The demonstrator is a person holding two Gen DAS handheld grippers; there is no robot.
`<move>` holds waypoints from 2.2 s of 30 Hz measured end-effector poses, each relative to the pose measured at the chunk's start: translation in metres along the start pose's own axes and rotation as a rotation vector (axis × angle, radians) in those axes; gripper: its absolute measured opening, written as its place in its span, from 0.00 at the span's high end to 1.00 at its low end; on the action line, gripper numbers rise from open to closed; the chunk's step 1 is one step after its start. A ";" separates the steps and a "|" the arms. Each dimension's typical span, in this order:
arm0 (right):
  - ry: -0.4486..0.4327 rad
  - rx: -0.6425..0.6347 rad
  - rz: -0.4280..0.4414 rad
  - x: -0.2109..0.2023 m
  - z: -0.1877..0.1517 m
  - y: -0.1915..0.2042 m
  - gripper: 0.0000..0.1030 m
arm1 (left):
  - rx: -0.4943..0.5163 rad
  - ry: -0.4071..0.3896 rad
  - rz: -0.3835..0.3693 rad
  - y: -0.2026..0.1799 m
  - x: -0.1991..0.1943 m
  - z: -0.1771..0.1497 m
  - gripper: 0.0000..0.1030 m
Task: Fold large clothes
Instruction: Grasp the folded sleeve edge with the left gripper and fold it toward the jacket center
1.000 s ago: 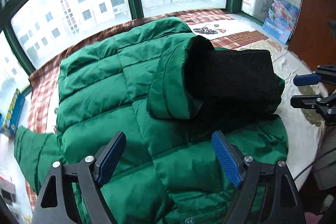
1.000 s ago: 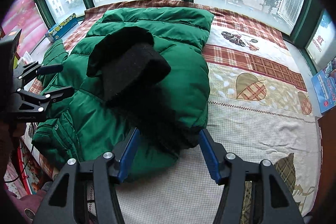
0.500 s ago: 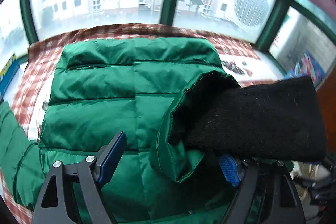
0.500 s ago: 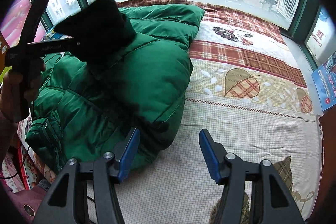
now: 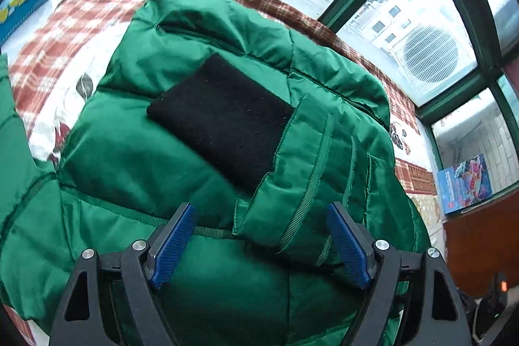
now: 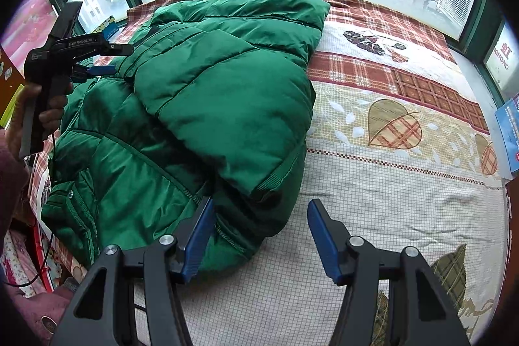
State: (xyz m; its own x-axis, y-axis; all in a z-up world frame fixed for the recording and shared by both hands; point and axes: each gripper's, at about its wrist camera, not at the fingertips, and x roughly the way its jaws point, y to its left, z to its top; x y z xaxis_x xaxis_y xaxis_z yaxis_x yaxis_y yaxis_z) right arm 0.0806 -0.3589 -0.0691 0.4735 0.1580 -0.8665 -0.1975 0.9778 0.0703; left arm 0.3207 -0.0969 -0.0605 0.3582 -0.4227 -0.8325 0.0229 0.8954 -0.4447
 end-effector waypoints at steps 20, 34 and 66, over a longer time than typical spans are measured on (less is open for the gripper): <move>0.000 -0.011 0.001 0.007 -0.003 0.004 0.38 | -0.278 0.056 -0.184 0.014 0.035 0.003 0.42; -0.001 0.228 0.032 0.038 0.004 -0.027 0.38 | 0.092 -0.298 -0.233 -0.110 -0.126 -0.010 0.86; -0.004 -0.074 -0.269 -0.029 -0.013 0.019 0.28 | -0.096 0.011 -0.162 0.060 -0.087 -0.150 0.81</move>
State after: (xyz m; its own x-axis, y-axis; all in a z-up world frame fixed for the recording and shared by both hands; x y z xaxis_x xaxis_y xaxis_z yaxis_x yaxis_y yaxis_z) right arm 0.0515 -0.3464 -0.0494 0.5206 -0.1057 -0.8472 -0.1264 0.9718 -0.1990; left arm 0.1510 -0.0273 -0.0649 0.3468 -0.5622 -0.7508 -0.0100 0.7982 -0.6024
